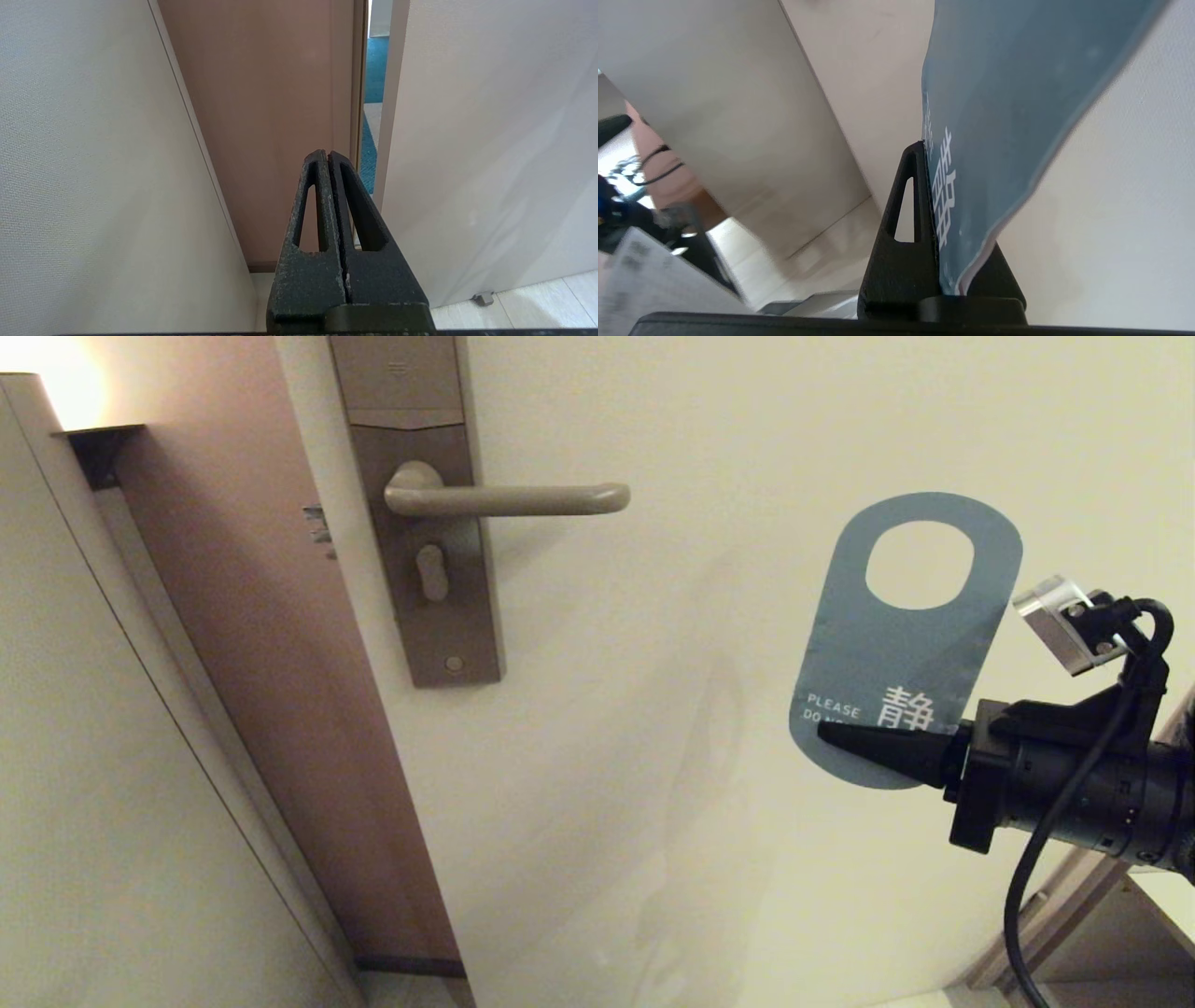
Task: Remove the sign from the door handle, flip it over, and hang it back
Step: Hang the sign back with the other side facing out
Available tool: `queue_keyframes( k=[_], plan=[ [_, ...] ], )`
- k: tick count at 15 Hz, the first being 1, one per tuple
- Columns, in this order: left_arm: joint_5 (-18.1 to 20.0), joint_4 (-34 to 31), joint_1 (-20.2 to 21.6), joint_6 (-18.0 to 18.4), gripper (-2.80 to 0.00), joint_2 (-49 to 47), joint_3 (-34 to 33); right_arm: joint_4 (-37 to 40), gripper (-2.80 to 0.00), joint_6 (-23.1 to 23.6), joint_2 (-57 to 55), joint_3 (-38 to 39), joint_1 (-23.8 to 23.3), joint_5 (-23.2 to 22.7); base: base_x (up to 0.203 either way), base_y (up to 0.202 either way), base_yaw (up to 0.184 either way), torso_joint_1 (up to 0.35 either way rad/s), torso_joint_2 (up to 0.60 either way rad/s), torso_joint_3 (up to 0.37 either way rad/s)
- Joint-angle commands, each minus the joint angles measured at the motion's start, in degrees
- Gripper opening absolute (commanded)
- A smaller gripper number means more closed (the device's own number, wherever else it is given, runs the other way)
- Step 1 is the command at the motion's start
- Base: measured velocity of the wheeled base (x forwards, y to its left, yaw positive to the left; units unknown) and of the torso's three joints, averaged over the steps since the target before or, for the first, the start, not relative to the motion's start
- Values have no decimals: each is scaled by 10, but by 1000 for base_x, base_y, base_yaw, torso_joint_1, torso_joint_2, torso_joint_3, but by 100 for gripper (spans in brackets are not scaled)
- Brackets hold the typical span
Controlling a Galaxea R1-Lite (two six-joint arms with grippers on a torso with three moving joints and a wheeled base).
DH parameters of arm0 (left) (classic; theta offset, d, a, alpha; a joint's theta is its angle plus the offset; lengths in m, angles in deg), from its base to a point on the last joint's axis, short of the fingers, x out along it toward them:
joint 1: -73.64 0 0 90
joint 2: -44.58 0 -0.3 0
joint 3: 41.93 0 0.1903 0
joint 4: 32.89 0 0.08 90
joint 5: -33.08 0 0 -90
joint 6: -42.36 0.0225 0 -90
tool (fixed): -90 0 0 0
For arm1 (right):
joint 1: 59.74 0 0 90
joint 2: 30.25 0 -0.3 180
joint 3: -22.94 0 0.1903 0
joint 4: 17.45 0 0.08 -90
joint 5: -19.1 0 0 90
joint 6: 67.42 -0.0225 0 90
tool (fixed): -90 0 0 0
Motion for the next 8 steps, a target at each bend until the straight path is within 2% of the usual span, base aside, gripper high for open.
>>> queue_keyframes(
  k=[1,5,8],
  plan=[
    [0,0,0,0,-280,-1,0,41,-280,-8,4,-29,2,-1,0,0,0,0,0,0],
    [0,0,0,0,-280,-1,0,144,-280,-22,-2,-81,8,9,0,0,0,0,0,0],
    [0,0,0,0,-280,-1,0,160,-280,-23,2,-89,26,94,0,0,0,0,0,0]
  ],
)
